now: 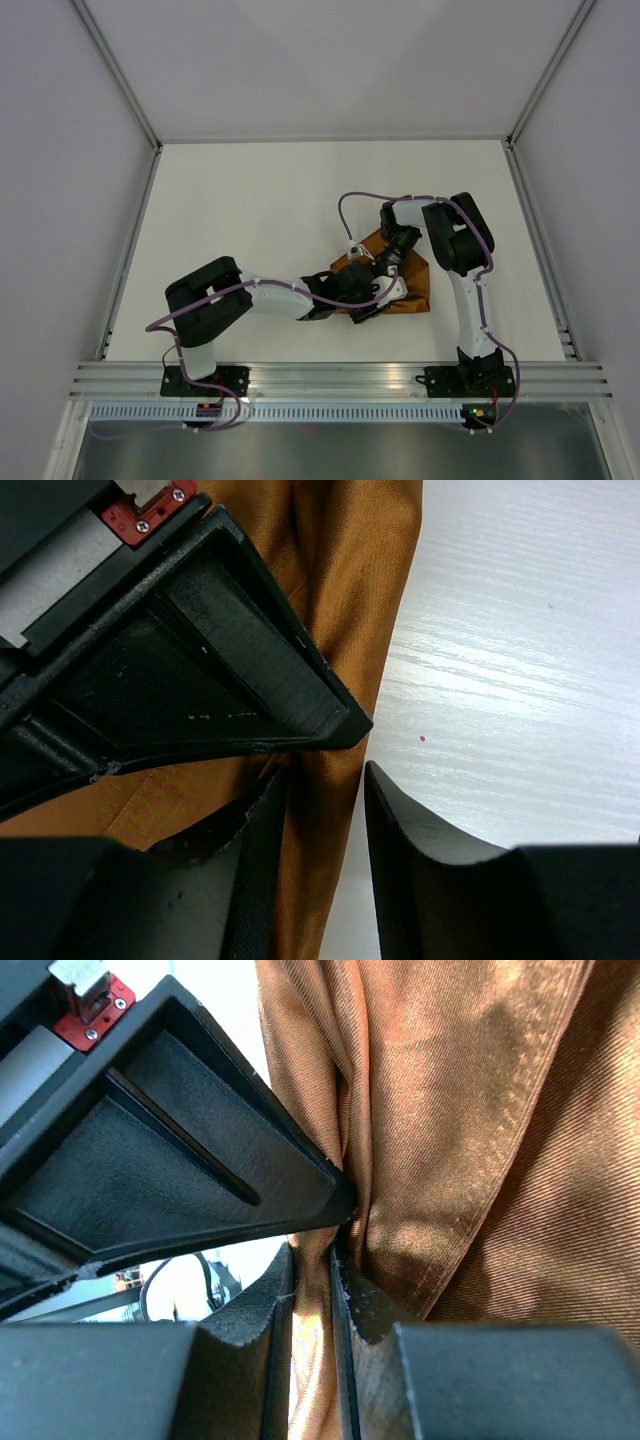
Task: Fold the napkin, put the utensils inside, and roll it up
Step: Roll the napkin at the center of the board.
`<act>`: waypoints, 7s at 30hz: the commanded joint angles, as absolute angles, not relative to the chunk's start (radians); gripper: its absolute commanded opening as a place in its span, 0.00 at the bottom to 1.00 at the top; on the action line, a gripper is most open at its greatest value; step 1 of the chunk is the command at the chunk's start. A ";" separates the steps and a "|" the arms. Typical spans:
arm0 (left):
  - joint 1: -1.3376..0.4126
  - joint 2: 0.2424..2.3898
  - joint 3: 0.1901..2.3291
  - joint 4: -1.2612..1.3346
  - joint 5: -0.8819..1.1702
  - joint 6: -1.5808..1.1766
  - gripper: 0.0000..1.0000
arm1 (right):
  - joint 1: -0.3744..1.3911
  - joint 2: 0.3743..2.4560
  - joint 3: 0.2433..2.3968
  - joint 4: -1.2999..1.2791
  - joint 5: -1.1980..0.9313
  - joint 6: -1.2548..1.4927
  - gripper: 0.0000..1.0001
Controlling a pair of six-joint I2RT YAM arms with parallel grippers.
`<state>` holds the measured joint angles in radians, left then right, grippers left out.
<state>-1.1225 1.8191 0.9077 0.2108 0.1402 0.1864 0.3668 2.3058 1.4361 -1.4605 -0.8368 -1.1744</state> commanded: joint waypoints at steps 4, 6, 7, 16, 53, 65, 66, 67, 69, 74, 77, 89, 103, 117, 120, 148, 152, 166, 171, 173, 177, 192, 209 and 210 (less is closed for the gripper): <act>-1.127 1.867 0.974 0.141 0.136 0.264 0.36 | 0.357 2.339 1.425 -1.259 -0.730 -1.230 0.06; -1.127 1.881 0.997 0.108 0.158 0.255 0.25 | 0.356 2.327 1.419 -1.237 -0.726 -1.207 0.06; -1.127 1.896 1.024 0.066 0.167 0.244 0.21 | 0.354 2.307 1.410 -1.203 -0.718 -1.194 0.08; -1.118 1.953 1.101 -0.071 0.219 0.186 0.02 | 0.290 2.146 1.388 -1.060 -0.722 -1.011 0.44; -0.816 2.232 1.224 -0.120 0.980 -0.210 0.02 | -0.013 1.421 0.928 -0.787 -0.782 -1.100 0.51; -0.782 2.286 1.192 -0.060 0.989 -0.242 0.02 | 0.297 1.157 0.651 -0.594 -0.638 -1.095 0.56; -0.784 2.287 1.190 -0.058 0.983 -0.242 0.02 | 0.310 1.141 0.641 -0.585 -0.631 -1.095 0.56; -0.781 2.287 1.190 -0.060 0.985 -0.244 0.02 | 0.334 1.137 0.635 -0.581 -0.626 -1.098 0.56; -0.781 2.292 1.192 -0.058 0.985 -0.247 0.02 | 0.357 1.134 0.618 -0.563 -0.608 -1.095 0.56; -0.781 2.302 1.200 -0.055 0.982 -0.255 0.02 | 0.455 1.124 0.566 -0.496 -0.554 -1.077 0.56; -0.781 2.310 1.201 -0.052 0.980 -0.262 0.02 | 0.515 1.100 0.529 -0.451 -0.523 -1.055 0.56; -0.779 2.315 1.200 -0.049 0.982 -0.265 0.02 | 0.678 1.103 0.446 -0.292 -0.382 -0.973 0.52; -0.767 2.312 1.193 -0.057 1.000 -0.247 0.02 | 0.707 1.144 0.411 -0.227 -0.334 -0.943 0.41; -0.747 2.183 1.074 0.182 0.953 -0.428 0.22 | 0.703 1.216 0.416 -0.238 -0.345 -0.937 0.11; -0.744 2.117 1.017 0.300 0.928 -0.489 0.27 | 0.689 1.253 0.437 -0.265 -0.379 -0.948 0.11; -0.785 1.448 0.508 0.692 -0.029 -0.444 0.33 | 0.411 1.799 0.923 -0.813 -0.680 -1.177 0.11; -0.900 1.420 0.564 0.569 -0.129 -0.249 0.34 | 0.399 1.894 1.009 -0.888 -0.681 -1.187 0.11; -1.129 1.571 0.690 0.457 -0.325 0.061 0.36 | 0.374 2.085 1.170 -1.015 -0.677 -1.170 0.11; -1.207 1.641 0.764 0.422 -0.370 0.161 0.37 | 0.374 2.111 1.196 -1.037 -0.678 -1.167 0.11; -1.213 1.649 0.778 0.414 -0.362 0.170 0.37 | 0.374 2.118 1.203 -1.042 -0.677 -1.169 0.11; -1.215 1.655 0.787 0.408 -0.348 0.179 0.37 | 0.373 2.132 1.213 -1.042 -0.673 -1.163 0.11; -1.216 1.657 0.819 0.341 -0.285 0.190 0.41 | 0.371 2.168 1.230 -1.048 -0.678 -1.154 0.11; -1.223 1.689 0.825 0.319 -0.157 0.181 0.52 | 0.368 2.180 1.246 -1.054 -0.689 -1.147 0.11; -1.224 1.690 0.825 0.319 -0.143 0.176 0.52 | 0.368 2.180 1.246 -1.054 -0.689 -1.147 0.11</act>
<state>-1.2140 1.6783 0.7921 0.3180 -0.1982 0.1566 0.3691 2.1250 1.2491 -1.2457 -0.8524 -1.0847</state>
